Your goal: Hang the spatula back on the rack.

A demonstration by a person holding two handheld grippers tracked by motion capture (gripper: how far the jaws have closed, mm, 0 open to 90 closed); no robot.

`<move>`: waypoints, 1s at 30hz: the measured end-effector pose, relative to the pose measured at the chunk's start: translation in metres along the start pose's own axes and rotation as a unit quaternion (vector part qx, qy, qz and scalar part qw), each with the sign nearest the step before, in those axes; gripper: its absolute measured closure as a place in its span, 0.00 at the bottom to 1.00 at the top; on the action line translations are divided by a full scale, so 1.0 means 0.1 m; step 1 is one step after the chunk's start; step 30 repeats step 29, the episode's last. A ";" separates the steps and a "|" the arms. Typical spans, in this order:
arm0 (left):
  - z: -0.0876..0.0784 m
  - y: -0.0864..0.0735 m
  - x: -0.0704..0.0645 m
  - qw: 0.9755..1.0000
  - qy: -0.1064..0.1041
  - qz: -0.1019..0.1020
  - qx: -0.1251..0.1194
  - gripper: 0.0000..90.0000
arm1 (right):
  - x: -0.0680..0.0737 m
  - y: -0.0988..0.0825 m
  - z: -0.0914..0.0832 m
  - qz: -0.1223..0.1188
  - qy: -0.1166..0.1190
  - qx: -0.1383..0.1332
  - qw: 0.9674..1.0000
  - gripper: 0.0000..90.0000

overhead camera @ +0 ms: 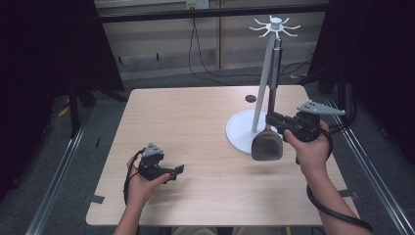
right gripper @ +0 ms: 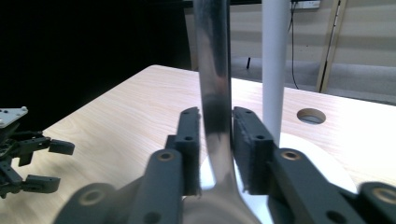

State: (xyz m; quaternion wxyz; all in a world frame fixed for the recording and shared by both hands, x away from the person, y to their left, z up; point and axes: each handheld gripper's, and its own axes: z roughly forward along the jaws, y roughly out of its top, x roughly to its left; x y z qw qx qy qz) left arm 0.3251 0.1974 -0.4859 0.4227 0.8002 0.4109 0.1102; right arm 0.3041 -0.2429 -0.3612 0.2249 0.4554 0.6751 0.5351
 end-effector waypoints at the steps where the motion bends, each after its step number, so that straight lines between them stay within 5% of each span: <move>1: 0.00 0.00 0.00 1.000 0.000 0.001 0.000 0.03 | -0.02 -0.02 -0.01 0.004 -0.004 0.004 1.000 0.74; 9: 0.01 0.01 -0.01 1.000 -0.003 0.002 0.000 0.03 | -0.09 -0.08 -0.08 0.010 -0.013 0.010 1.000 0.62; 18: 0.00 0.01 -0.01 1.000 -0.003 0.004 0.001 0.03 | -0.14 -0.19 -0.18 -0.011 -0.015 0.032 0.999 0.32; 30: 0.02 0.02 -0.03 1.000 -0.003 0.006 0.002 0.03 | -0.13 -0.38 -0.28 -0.018 -0.014 0.041 0.999 0.22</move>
